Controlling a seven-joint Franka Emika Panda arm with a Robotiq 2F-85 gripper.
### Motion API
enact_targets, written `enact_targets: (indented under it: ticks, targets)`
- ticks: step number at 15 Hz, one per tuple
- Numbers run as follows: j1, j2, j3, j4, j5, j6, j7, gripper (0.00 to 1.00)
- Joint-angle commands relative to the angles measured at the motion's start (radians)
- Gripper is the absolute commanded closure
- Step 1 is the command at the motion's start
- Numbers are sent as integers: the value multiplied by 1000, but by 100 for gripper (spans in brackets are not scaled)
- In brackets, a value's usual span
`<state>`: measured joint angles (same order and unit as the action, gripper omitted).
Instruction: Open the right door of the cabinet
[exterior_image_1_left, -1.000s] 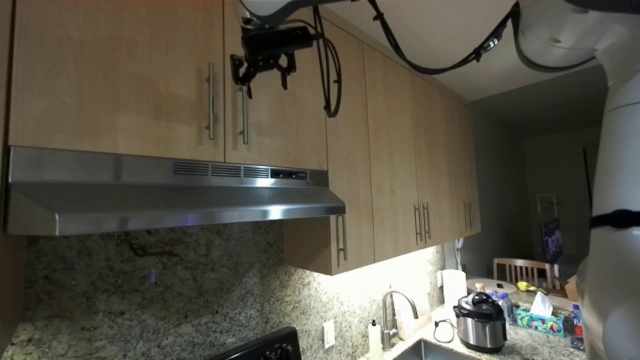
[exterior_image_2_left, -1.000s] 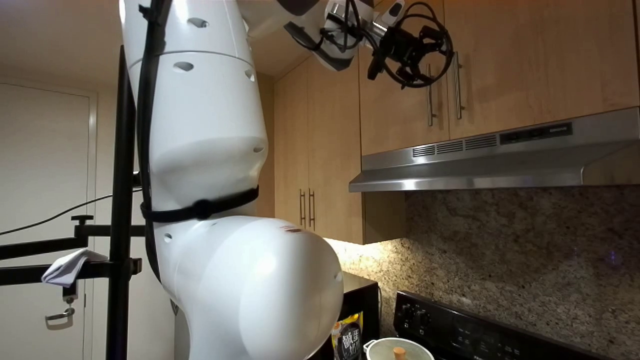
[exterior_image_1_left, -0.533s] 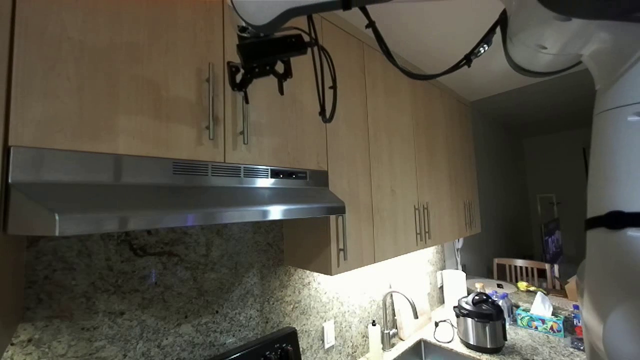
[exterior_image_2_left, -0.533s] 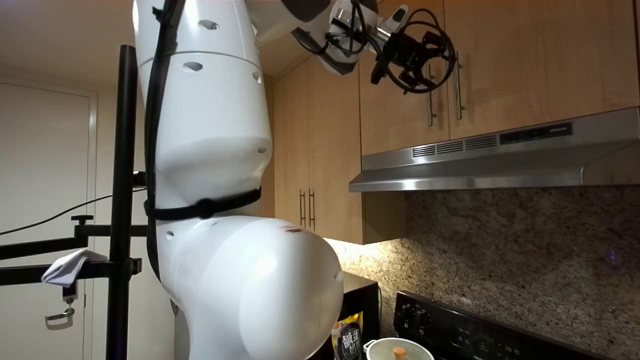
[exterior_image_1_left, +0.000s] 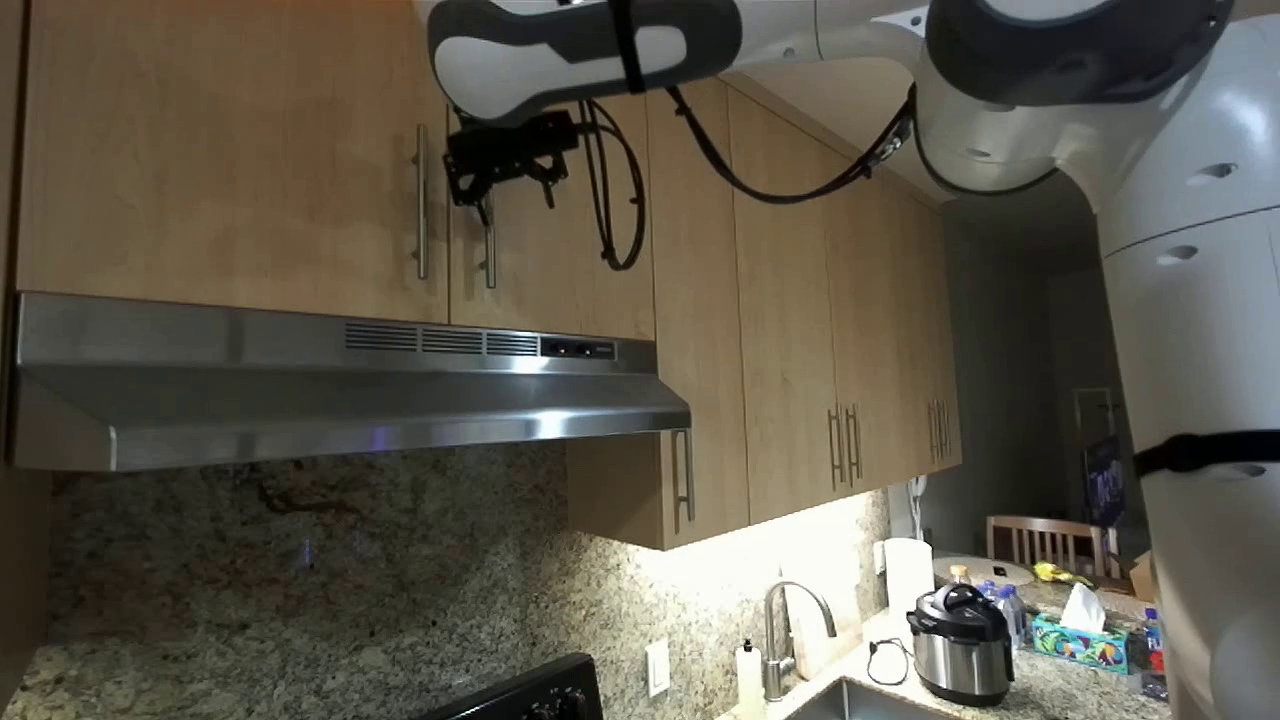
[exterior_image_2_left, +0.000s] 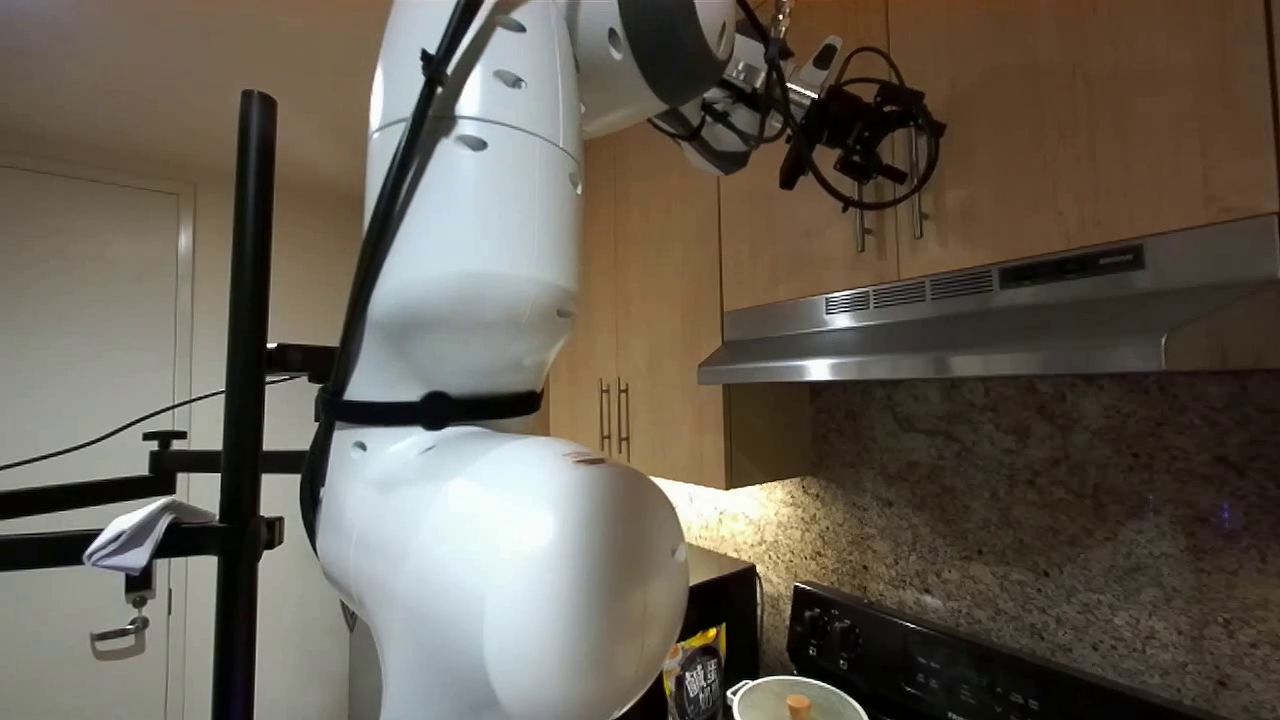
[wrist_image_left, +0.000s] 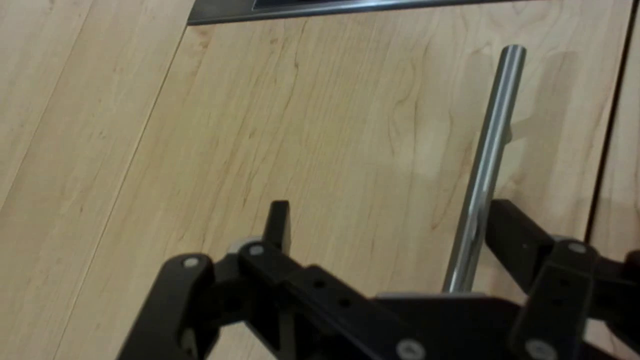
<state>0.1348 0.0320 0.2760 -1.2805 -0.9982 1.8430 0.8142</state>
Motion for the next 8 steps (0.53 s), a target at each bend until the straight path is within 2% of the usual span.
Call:
enact_targets:
  ticks: [1, 5, 8]
  targets:
    - [25, 62, 18, 89, -43, -40, 118, 0]
    - [59, 103, 5, 111, -247, -79, 288, 0]
    - [81, 134, -4, 121, -405, -161, 393, 0]
